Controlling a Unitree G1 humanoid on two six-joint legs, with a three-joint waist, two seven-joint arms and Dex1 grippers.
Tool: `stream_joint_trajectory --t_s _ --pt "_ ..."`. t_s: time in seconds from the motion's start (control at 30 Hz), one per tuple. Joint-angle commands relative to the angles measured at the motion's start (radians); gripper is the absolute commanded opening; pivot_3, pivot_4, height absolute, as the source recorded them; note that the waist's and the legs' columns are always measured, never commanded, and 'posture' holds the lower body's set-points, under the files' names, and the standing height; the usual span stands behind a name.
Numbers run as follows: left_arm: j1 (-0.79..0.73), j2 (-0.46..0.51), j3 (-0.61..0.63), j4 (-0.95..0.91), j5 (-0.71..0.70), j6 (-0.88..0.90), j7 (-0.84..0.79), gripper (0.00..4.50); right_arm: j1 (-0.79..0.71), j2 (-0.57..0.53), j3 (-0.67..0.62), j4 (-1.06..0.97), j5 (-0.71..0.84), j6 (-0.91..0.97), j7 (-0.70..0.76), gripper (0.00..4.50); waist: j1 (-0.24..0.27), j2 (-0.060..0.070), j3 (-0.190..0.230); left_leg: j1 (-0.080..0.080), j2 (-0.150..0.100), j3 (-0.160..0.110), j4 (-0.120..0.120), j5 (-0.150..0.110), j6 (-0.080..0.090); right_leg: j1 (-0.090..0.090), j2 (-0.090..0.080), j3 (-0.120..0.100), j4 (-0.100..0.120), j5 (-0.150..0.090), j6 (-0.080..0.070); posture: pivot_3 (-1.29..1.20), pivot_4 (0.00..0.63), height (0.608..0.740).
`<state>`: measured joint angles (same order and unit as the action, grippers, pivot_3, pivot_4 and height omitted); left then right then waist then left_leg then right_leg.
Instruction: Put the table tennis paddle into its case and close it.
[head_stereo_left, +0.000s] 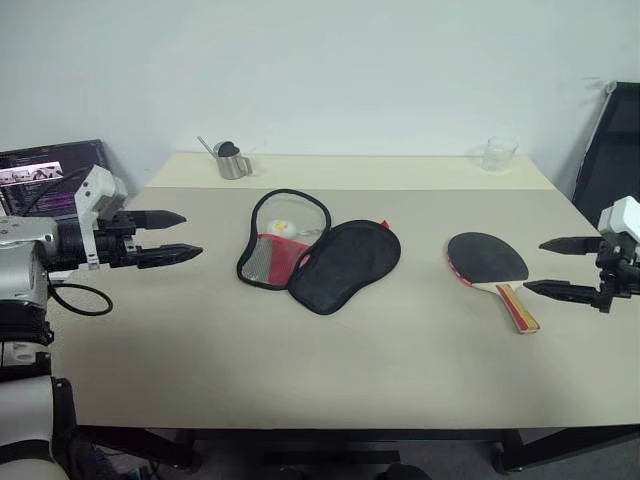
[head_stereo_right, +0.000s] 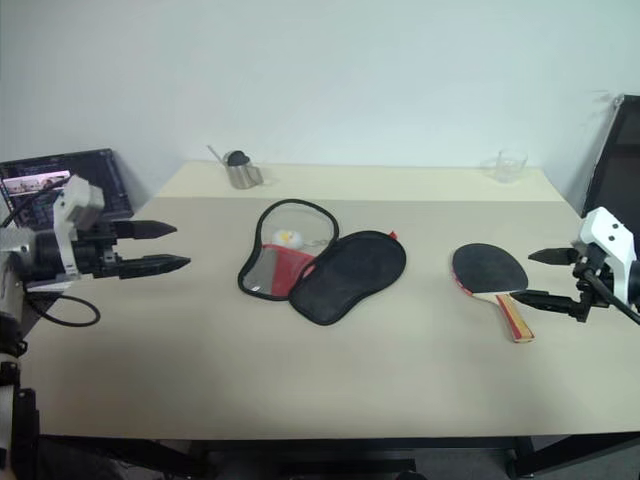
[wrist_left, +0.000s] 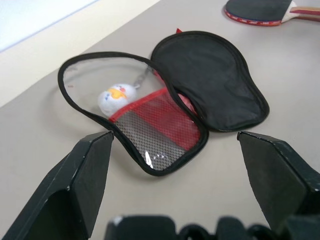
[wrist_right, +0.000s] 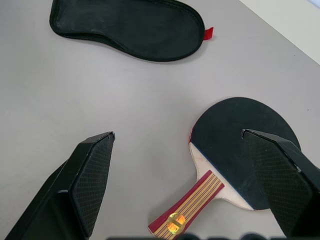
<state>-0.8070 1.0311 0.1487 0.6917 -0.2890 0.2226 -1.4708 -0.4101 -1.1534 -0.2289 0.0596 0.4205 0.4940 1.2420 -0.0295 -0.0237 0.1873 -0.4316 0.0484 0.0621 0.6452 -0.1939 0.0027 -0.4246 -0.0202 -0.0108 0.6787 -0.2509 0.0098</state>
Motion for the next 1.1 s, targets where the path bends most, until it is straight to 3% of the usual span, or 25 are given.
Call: stream_joint_trajectory --t_s 0.03,0.2,0.5,0.83,1.1 --pt "0.011 0.036 0.045 -0.053 -0.021 0.019 0.021 4.35 -0.043 -0.003 -0.003 -0.017 0.014 0.001 0.005 4.48 0.000 0.000 0.000 0.000 0.000 0.000 0.000 0.000 0.000 0.000 0.000 0.000 0.000 0.000 0.000 0.00 0.150 0.740" --pt "0.037 0.009 0.054 -0.081 -0.026 0.015 0.068 4.35 -0.077 0.012 0.023 0.000 0.003 -0.015 0.005 4.48 0.001 0.000 0.000 0.000 0.000 0.000 0.000 0.000 0.000 0.000 0.000 0.000 0.000 0.000 0.000 0.00 0.150 0.740" --pt "-0.080 -0.260 -0.034 0.229 0.139 -0.052 0.485 4.35 -0.054 0.017 -0.011 0.002 -0.005 -0.024 -0.028 4.48 0.017 0.000 0.000 0.001 -0.001 0.000 0.002 0.000 0.000 0.002 0.001 0.000 0.001 0.001 0.001 0.00 0.150 0.740" --pt "-0.248 -0.442 -0.076 0.465 0.204 -0.015 0.594 4.35 0.084 -0.010 -0.130 -0.126 0.035 0.054 -0.058 4.48 0.027 -0.002 0.000 -0.001 -0.003 0.001 0.001 0.000 0.000 0.001 0.001 -0.001 0.000 0.001 0.002 0.00 0.150 0.740" --pt "-0.273 -0.496 -0.078 0.525 0.239 0.004 0.669 4.35 0.172 -0.021 -0.219 -0.207 0.053 0.112 -0.087 4.48 0.023 -0.002 0.000 0.000 -0.003 0.000 0.001 0.000 0.000 0.001 0.002 0.000 0.000 0.001 0.002 0.00 0.150 0.740"
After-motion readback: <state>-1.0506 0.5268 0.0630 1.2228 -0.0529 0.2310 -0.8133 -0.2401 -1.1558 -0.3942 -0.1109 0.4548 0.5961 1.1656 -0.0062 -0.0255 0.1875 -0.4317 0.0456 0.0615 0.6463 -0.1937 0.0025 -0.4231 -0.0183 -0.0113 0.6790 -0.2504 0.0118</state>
